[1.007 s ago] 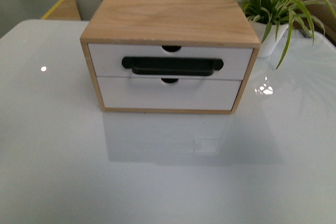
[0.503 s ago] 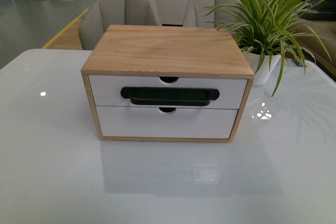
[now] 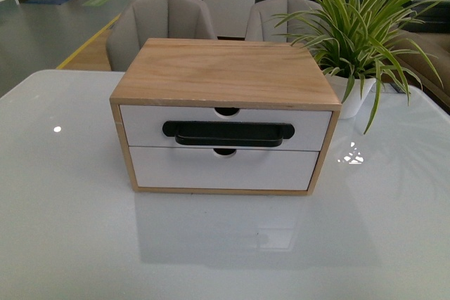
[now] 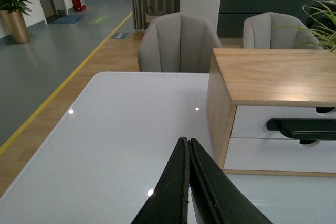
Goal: Close drawer sideways
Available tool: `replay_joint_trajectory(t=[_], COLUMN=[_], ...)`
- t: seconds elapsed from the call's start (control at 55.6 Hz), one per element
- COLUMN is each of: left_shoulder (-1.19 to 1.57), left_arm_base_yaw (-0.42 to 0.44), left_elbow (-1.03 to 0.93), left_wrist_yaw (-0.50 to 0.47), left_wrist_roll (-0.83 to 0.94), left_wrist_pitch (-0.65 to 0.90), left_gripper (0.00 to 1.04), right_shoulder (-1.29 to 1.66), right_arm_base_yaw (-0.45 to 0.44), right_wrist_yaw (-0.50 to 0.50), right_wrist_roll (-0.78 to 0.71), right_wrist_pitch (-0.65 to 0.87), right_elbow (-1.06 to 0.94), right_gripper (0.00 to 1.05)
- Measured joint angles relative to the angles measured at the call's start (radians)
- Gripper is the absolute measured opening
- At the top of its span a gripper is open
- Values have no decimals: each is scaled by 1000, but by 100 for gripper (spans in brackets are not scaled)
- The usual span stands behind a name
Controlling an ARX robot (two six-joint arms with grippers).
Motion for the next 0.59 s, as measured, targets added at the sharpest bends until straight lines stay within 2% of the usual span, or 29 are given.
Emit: replay_joint_trajectory(t=[0.593], left_shoulder=[-297], left_arm_base_yaw=[0], left_elbow=[0], left_wrist_yaw=[0], left_wrist_roll=[0], left_wrist_pitch=[-288], left_gripper=[2], right_shoulder=[-272], right_arm_base_yaw=[0], right_wrist_yaw=[0], right_wrist_roll=[0], right_wrist_pitch=[-265], right_elbow=[0], right_gripper=[2])
